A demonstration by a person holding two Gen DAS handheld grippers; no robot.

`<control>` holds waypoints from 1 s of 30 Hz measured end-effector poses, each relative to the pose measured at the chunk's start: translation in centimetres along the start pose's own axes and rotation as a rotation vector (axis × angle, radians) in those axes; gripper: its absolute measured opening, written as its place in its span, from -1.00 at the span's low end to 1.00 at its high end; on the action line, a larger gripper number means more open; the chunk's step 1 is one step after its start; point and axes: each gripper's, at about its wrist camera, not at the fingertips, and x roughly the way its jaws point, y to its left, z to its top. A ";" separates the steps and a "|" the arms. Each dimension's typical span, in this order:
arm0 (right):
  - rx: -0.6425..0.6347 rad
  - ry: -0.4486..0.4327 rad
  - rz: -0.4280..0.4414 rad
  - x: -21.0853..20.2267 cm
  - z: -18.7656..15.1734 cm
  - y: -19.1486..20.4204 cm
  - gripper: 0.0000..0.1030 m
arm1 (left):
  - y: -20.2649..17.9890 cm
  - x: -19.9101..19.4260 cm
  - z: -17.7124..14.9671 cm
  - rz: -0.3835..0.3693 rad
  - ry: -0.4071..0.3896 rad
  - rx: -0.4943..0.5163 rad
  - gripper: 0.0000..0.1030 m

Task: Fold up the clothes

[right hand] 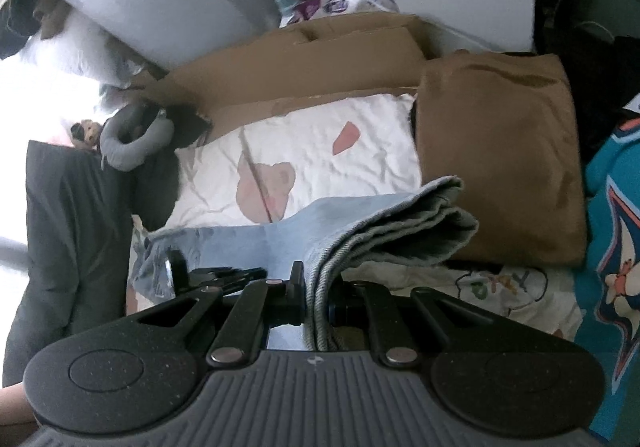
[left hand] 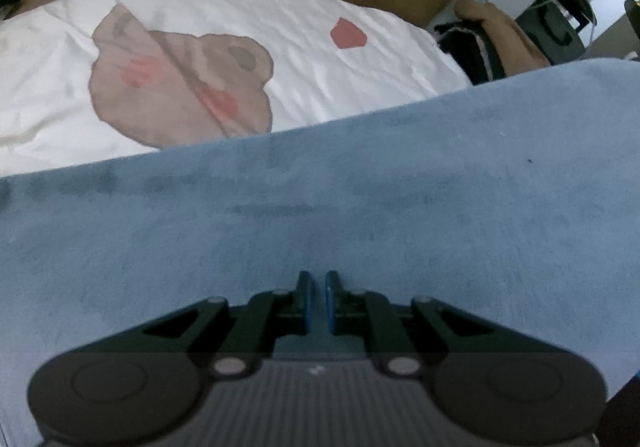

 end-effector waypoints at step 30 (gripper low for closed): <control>-0.290 0.102 0.026 2.8 4.6 19.2 -0.83 | 2.6 0.2 -4.5 -0.071 -0.003 -0.134 -0.88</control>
